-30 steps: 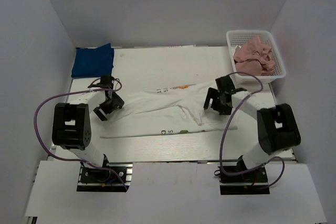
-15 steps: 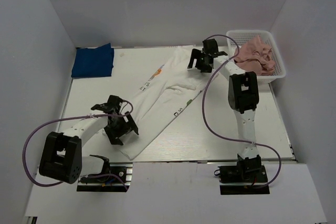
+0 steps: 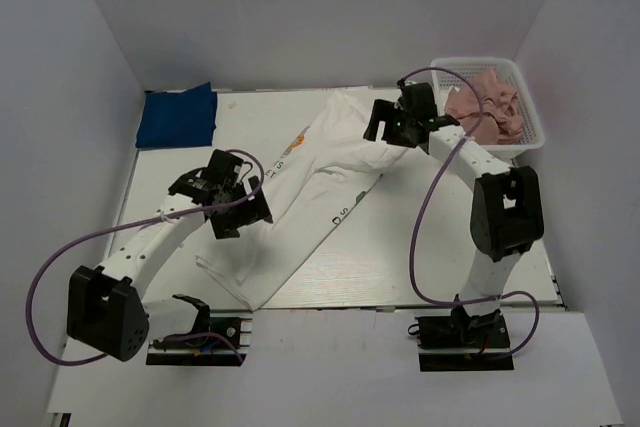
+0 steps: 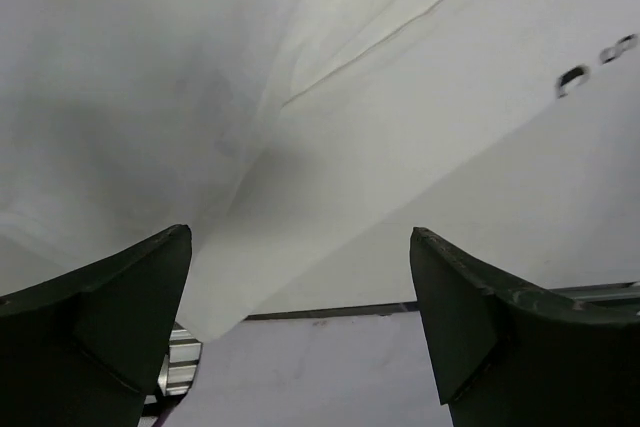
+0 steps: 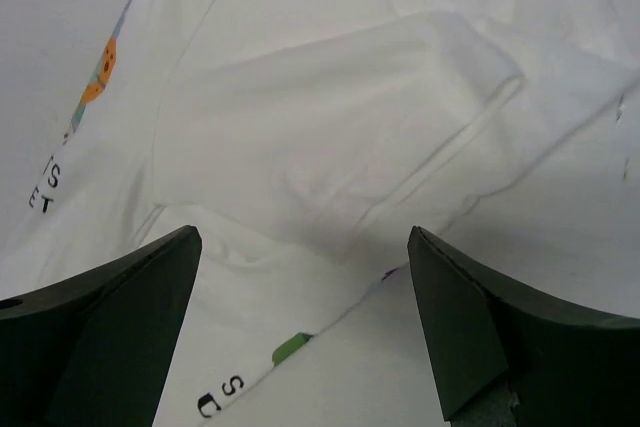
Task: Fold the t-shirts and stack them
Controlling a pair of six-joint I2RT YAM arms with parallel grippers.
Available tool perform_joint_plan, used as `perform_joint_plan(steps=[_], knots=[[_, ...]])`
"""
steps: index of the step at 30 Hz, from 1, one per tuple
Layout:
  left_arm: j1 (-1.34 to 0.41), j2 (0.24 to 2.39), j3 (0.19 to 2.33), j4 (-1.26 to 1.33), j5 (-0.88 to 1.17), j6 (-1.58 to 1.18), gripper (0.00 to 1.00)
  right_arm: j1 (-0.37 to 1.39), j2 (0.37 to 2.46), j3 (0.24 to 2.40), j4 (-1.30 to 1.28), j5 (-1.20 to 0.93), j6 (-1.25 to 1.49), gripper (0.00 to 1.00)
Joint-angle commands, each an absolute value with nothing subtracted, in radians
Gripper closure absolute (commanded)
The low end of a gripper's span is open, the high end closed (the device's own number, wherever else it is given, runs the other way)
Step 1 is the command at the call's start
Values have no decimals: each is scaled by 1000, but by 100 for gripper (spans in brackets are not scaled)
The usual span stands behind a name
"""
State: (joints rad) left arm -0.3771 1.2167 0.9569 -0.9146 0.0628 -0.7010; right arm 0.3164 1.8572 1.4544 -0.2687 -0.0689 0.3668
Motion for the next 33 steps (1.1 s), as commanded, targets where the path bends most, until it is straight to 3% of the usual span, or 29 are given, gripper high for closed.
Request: perform_joint_plan(steps=[1, 9, 16, 26, 29, 33], knots=[[-397, 1271, 847, -813, 142, -657, 0, 376, 1830, 1336, -180, -89, 429, 10], [-457, 1474, 706, -757, 146, -666, 0, 462, 1939, 1252, -138, -66, 693, 10], [-534, 1568, 627, -484, 424, -666, 0, 433, 2177, 1549, -312, -6, 744, 10], [-710, 1707, 782, -75, 518, -958, 0, 330, 2589, 2144, -393, -47, 687, 10], [-817, 1729, 876, -130, 476, -959, 0, 312, 2628, 2275, -400, -116, 640, 10], [-914, 1686, 965, -314, 295, -920, 0, 316, 2508, 2246, -399, -124, 533, 10]])
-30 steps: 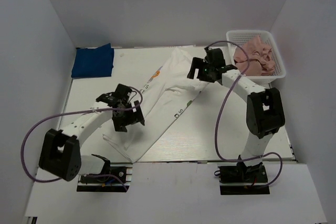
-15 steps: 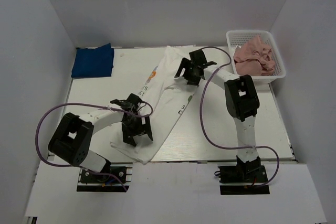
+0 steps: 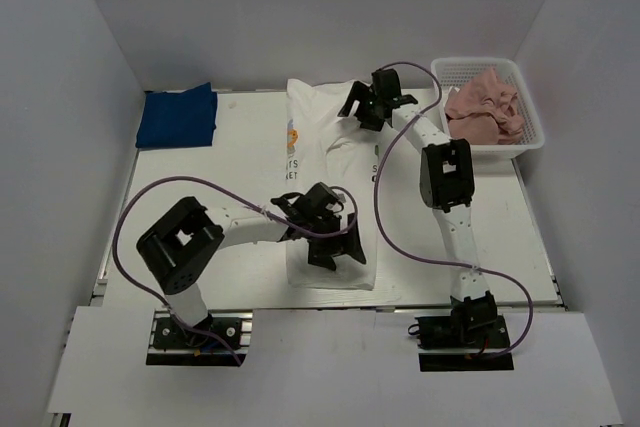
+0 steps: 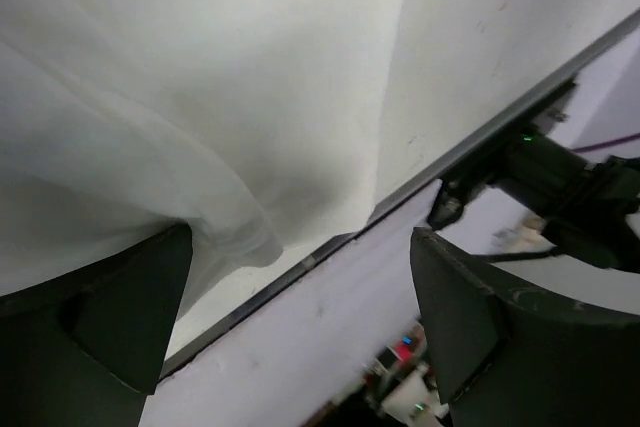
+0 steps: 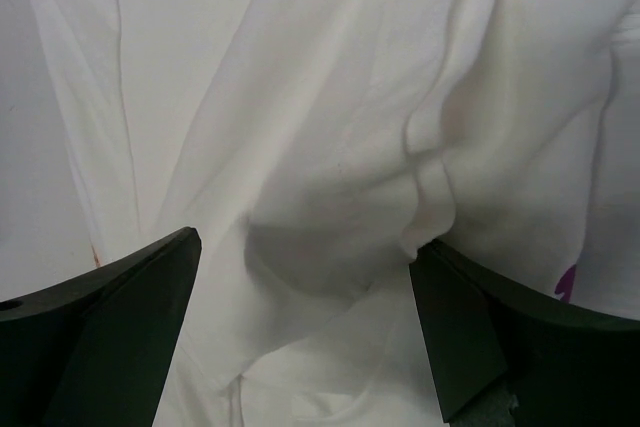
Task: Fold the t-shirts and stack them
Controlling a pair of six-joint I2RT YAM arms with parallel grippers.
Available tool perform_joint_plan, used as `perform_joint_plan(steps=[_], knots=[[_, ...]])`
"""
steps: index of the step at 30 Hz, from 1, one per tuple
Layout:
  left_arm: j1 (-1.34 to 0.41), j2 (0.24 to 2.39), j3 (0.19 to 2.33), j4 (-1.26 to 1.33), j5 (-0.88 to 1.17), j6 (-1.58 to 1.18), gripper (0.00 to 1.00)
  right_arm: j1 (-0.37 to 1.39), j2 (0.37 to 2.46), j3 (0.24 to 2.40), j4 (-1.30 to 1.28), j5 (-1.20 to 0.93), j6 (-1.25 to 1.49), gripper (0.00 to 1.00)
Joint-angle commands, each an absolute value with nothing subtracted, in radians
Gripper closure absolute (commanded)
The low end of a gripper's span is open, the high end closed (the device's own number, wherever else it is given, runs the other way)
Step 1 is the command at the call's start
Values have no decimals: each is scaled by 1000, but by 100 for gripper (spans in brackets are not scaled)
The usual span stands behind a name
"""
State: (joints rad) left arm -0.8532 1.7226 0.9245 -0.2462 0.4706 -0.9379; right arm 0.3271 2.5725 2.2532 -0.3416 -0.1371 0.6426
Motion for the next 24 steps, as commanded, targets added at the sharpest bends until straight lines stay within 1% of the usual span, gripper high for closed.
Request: perform_joint_plan(steps=[1, 2, 3, 4, 5, 6, 7, 8, 10, 11, 12, 14, 15, 16, 17, 18, 20, 21, 22, 23, 24], knots=[[-929, 1649, 979, -349, 255, -908, 0, 316, 2481, 2224, -394, -152, 506, 10], [-955, 1632, 1009, -389, 214, -882, 0, 322, 2400, 2220, -396, -161, 476, 10], [-965, 1615, 1023, -473, 139, -867, 0, 324, 2375, 2209, -408, -163, 459, 10], [-965, 1600, 1034, -512, 106, -841, 0, 327, 2349, 2197, -429, -160, 440, 10], [-977, 1565, 1034, -553, 65, -807, 0, 334, 2268, 2175, -443, -144, 421, 10], [-977, 1546, 1043, -595, -24, -807, 0, 336, 2238, 2160, -452, -135, 407, 10], [-977, 1523, 1026, -660, -59, -807, 0, 339, 2208, 2140, -472, -123, 397, 10], [-977, 1500, 1013, -679, -83, -807, 0, 345, 2109, 2049, -474, -71, 385, 10], [-977, 1430, 976, -715, -118, -825, 0, 348, 2039, 1965, -479, -32, 406, 10], [-967, 1404, 959, -730, -132, -840, 0, 351, 1928, 1824, -488, -9, 431, 10], [-954, 1376, 915, -745, -158, -889, 0, 354, 1887, 1768, -476, -5, 443, 10], [-942, 1296, 838, -746, -211, -905, 0, 374, 1713, 1509, -416, -5, 486, 10], [-921, 1278, 813, -729, -221, -905, 0, 383, 1625, 1452, -405, 29, 514, 10], [-908, 1264, 793, -692, -221, -905, 0, 402, 1552, 1324, -394, 32, 528, 10], [-899, 1264, 769, -681, -212, -905, 0, 413, 1478, 1266, -344, 31, 541, 10], [-888, 1264, 769, -681, -201, -905, 0, 423, 1448, 1124, -362, 12, 566, 10], [-871, 1287, 758, -681, -170, -896, 0, 467, 1370, 1037, -357, 11, 572, 10], [-858, 1296, 746, -681, -170, -896, 0, 478, 1329, 940, -379, -30, 581, 10], [-857, 1296, 717, -681, -158, -885, 0, 518, 1287, 910, -393, -35, 589, 10], [-847, 1296, 694, -634, -122, -885, 0, 532, 1264, 879, -411, -43, 595, 10], [-838, 1296, 669, -603, -95, -876, 0, 544, 1226, 797, -420, -72, 603, 10]])
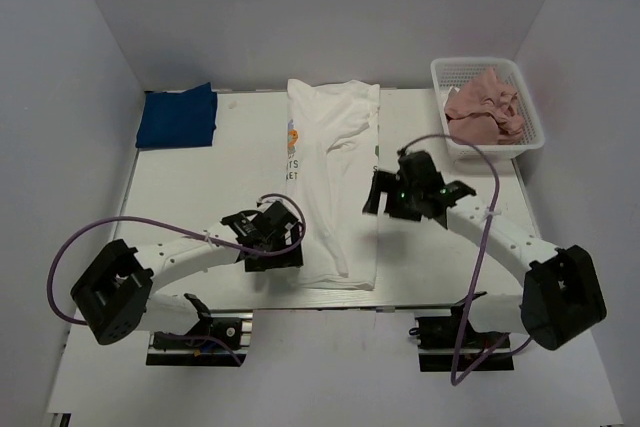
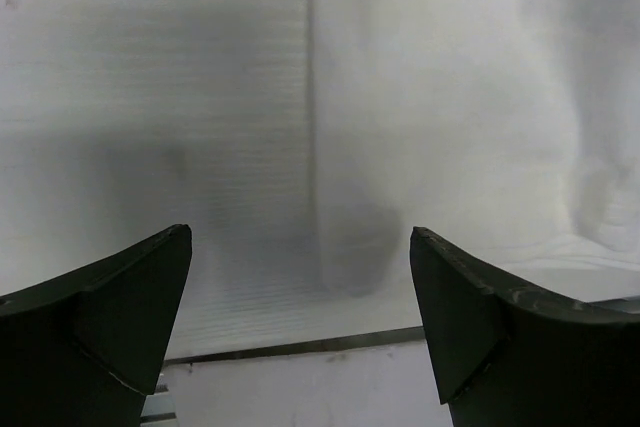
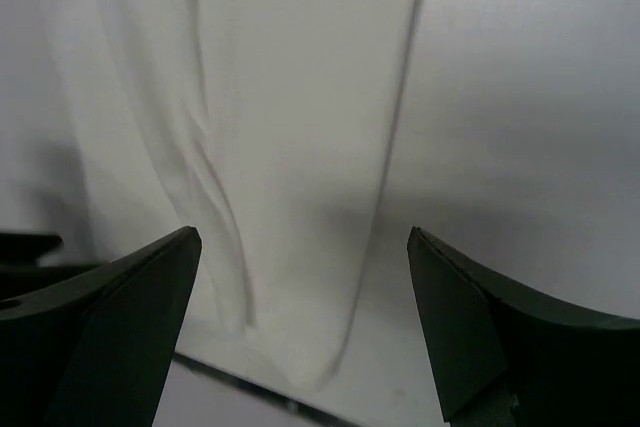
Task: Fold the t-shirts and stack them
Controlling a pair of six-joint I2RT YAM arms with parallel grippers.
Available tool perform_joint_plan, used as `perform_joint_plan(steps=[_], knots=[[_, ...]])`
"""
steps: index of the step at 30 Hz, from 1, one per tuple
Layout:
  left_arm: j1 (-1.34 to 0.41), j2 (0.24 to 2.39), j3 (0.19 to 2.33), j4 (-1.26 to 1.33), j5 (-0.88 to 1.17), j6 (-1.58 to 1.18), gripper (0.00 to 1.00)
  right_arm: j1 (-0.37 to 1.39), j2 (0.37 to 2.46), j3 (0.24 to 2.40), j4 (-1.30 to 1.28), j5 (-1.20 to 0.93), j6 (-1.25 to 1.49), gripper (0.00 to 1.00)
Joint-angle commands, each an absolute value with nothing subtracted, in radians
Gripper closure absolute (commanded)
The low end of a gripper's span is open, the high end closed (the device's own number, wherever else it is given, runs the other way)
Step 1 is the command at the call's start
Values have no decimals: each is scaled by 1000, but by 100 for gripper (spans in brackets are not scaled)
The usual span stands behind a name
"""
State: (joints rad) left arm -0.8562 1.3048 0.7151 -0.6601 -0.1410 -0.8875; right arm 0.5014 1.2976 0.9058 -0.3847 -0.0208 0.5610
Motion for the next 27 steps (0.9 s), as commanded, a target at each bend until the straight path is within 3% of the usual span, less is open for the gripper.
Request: perform_joint_plan(steps=[1, 3, 9, 10, 12, 13, 15, 16, 18, 20, 22, 23, 27], knots=[[-838, 1287, 625, -565, -65, -858, 0, 561, 1197, 769, -437, -95, 617, 10], [-828, 1287, 597, -487, 12, -857, 2, 609, 1168, 713, -465, -132, 630, 10], [-828, 1324, 529, -407, 89, -857, 31, 696, 1126, 571, -457, -222, 735, 10], [-828, 1341, 529, -407, 89, -857, 44, 706, 1129, 549, -450, -241, 742, 10], [-828, 1350, 541, -434, 89, -857, 56, 732, 1140, 534, -431, -264, 756, 10], [-828, 1361, 541, -446, 80, -857, 70, 738, 1146, 513, -422, -271, 765, 10], [-828, 1361, 541, -460, 69, -857, 82, 752, 1173, 488, -396, -294, 776, 15], [-828, 1361, 541, -477, 60, -867, 91, 761, 1183, 476, -356, -299, 785, 28], [-828, 1348, 541, -491, 60, -867, 100, 768, 1215, 457, -347, -284, 793, 44], [-828, 1338, 541, -491, 51, -867, 100, 773, 1236, 445, -324, -293, 796, 65], [-828, 1338, 541, -491, 61, -867, 100, 779, 1244, 445, -299, -308, 790, 77], [-828, 1338, 541, -491, 61, -867, 100, 778, 1243, 442, -299, -314, 792, 100], [-828, 1307, 541, -532, 63, -885, 100, 782, 1157, 459, -365, -243, 782, 100]])
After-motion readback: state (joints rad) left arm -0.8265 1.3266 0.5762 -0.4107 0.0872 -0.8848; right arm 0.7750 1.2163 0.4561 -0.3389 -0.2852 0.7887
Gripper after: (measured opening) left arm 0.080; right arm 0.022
